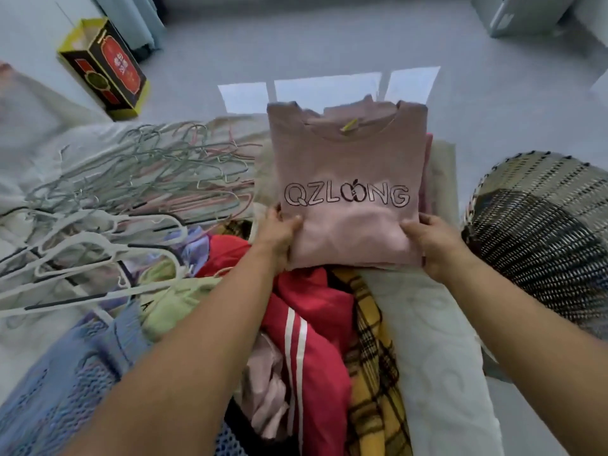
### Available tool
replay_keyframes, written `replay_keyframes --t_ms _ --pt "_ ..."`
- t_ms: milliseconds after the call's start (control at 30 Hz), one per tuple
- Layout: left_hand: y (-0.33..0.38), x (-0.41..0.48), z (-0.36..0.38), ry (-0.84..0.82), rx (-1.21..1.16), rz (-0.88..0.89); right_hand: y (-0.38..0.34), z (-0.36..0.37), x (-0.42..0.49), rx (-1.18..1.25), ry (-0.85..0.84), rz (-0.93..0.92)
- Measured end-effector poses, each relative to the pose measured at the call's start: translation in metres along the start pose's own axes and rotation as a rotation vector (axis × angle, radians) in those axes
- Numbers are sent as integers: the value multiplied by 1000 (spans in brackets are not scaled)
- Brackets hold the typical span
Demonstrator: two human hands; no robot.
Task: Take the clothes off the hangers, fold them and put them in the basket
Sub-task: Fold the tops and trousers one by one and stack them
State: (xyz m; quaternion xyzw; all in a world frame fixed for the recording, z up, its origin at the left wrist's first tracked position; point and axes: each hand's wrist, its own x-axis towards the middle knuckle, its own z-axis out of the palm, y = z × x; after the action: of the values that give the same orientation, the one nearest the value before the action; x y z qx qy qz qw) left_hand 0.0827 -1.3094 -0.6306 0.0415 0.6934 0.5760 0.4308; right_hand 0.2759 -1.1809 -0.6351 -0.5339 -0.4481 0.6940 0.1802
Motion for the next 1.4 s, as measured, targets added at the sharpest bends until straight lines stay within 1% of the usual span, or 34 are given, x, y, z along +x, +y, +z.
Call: replay_keyframes --t_ms 67,133,200,233,300,333,400,467,500,533,567,667,700,767,833,900,967,1000,1033,1067,1133,1267,1333,1400 --pt "-1 3 5 41 -36 9 9 0 6 14 24 0" --pt "4 0 11 105 -11 55 11 0 11 1 40 -11" --pt "10 -1 12 172 42 175 10 2 10 13 43 -8" --pt "15 0 11 177 71 240 9 3 7 18 49 -10" --pt "26 2 6 161 139 304 7 4 2 6 86 -32" --pt "29 1 2 167 167 280 8 5 0 -8 112 -43" --pt "32 -7 -5 183 179 154 8 5 -6 -32 160 -40" --pt "34 -31 -19 100 95 70 10 7 -17 -45 166 -28" --pt "34 -45 -31 50 39 61 13 10 -27 -50 170 -27" --pt "33 -60 -49 35 32 71 19 14 -40 -64 187 -28" --pt "30 -76 -72 55 53 104 28 17 -54 -100 223 -33" --pt "10 -130 -171 270 248 206 55 39 -109 -254 339 -82" --pt "-2 -148 -203 330 340 207 59 53 -131 -277 336 -120" --pt "-32 -183 -256 375 557 101 67 87 -175 -255 227 -168" --pt "-61 -212 -289 293 711 8 72 126 -213 -277 31 -139" --pt "-78 -223 -309 236 875 29 83 160 -236 -345 -181 -66" --pt "-82 -219 -323 216 1023 72 97 185 -254 -512 -297 -21" --pt "-82 -215 -328 180 1077 108 103 193 -262 -584 -294 -44" --pt "-79 -213 -329 141 1115 147 108 199 -271 -619 -253 -89" --pt "-77 -212 -330 100 1134 162 110 205 -281 -627 -206 -117" --pt "-71 -218 -332 -8 1132 163 109 213 -305 -557 -163 -139" --pt "-69 -248 -353 -234 1140 40 103 220 -338 -437 -113 -179" --pt "-69 -266 -365 -314 1141 8 94 219 -350 -384 -73 -197" --pt "-65 -284 -371 -367 1091 -17 84 216 -360 -343 -23 -206"
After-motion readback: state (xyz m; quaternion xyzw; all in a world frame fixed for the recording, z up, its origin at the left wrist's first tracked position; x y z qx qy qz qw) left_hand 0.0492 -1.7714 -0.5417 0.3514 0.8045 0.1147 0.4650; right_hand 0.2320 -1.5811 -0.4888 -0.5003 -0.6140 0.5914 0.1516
